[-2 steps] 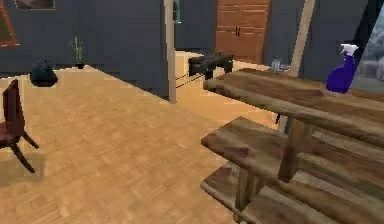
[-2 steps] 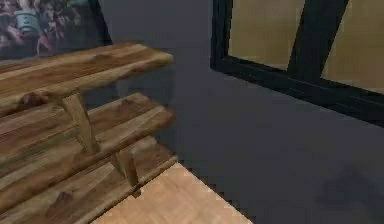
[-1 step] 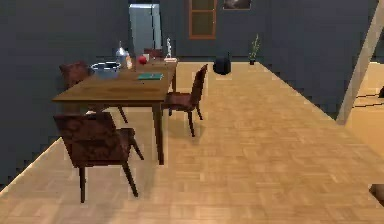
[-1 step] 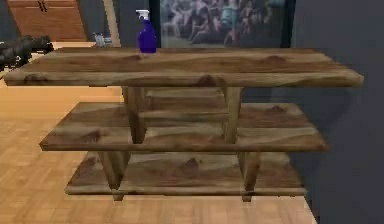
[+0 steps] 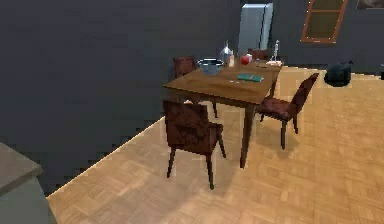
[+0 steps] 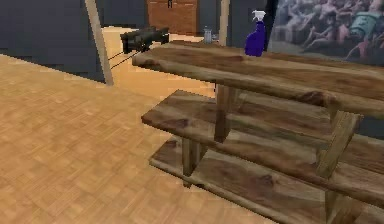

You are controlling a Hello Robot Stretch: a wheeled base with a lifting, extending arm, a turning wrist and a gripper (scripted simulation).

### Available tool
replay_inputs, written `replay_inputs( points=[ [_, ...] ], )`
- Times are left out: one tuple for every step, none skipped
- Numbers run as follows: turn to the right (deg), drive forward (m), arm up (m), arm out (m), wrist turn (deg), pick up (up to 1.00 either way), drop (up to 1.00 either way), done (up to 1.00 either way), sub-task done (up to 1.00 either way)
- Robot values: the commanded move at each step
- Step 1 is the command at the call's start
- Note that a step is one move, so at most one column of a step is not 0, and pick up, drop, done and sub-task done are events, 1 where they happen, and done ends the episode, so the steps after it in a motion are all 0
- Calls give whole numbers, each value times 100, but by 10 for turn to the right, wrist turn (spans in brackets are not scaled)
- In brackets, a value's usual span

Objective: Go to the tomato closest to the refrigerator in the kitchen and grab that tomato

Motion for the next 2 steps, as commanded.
replay_inputs(
  points=[
    [0, 60, 0, 0, 0, 0, 0, 0, 0],
    [-150, 0, 0, 0, 0, 0, 0, 0, 0]
  ],
)
